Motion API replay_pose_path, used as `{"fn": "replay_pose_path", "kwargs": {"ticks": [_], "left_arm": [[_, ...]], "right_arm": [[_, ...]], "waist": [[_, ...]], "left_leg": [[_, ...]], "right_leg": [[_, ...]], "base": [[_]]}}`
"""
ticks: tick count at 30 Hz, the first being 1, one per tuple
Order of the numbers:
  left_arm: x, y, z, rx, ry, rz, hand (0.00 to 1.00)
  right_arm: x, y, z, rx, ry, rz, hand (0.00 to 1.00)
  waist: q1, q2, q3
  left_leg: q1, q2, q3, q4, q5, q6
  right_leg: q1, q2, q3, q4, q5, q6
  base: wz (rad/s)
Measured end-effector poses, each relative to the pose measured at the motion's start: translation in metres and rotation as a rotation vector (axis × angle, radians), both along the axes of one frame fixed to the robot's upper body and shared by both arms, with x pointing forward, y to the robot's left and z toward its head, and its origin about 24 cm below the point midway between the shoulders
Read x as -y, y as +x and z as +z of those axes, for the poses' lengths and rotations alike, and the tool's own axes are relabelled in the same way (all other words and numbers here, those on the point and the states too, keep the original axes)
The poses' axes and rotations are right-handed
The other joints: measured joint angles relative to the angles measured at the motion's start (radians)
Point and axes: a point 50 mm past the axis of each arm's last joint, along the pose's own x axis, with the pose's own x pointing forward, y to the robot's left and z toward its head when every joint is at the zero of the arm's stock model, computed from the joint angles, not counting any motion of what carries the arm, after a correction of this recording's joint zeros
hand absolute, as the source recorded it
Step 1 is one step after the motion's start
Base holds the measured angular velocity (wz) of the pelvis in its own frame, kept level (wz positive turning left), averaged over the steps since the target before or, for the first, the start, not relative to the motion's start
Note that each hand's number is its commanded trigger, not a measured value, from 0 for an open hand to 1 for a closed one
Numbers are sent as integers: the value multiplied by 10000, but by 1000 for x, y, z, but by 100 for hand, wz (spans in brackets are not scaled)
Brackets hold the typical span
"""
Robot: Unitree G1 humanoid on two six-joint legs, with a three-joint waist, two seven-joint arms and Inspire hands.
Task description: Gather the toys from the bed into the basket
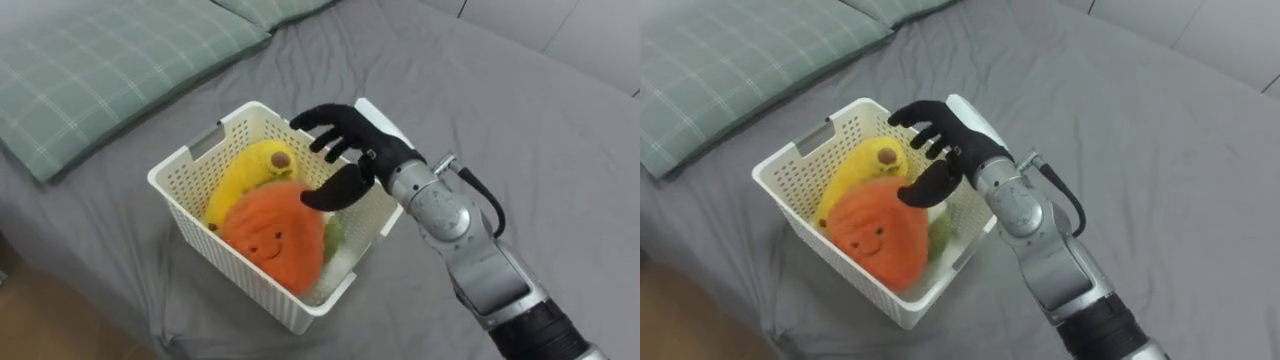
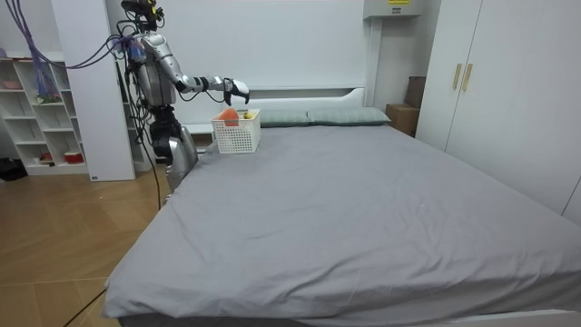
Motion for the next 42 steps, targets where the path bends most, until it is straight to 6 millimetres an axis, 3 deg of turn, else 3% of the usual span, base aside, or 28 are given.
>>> {"fn": "replay_pose_path", "kwargs": {"ticks": [9,24,35,42], "left_arm": [[-1,9,2,274,274,-88,0],[-1,9,2,314,465,-51,0],[0,9,1,317,374,138,0],[0,5,1,329,296,237,0]], "right_arm": [[4,1,-4,-132,-114,-124,0],[13,2,-6,-169,-382,-268,0],[17,3,-4,-159,-267,-415,0],[45,8,6,115,1633,-1608,0]], "waist": [[-333,106,69],[-400,156,48],[-637,180,15],[-1122,358,-89]], "left_leg": [[-50,-2,-2,13,0,2],[22,49,257,-74,14,17],[47,64,324,-78,16,20],[160,97,514,-92,38,51]], "right_leg": [[-50,15,52,0,4,4],[-133,31,333,-5,4,4],[-148,43,445,-3,6,5],[-151,30,588,14,14,18]], "base": [[0],[-5],[-1],[-4]]}}
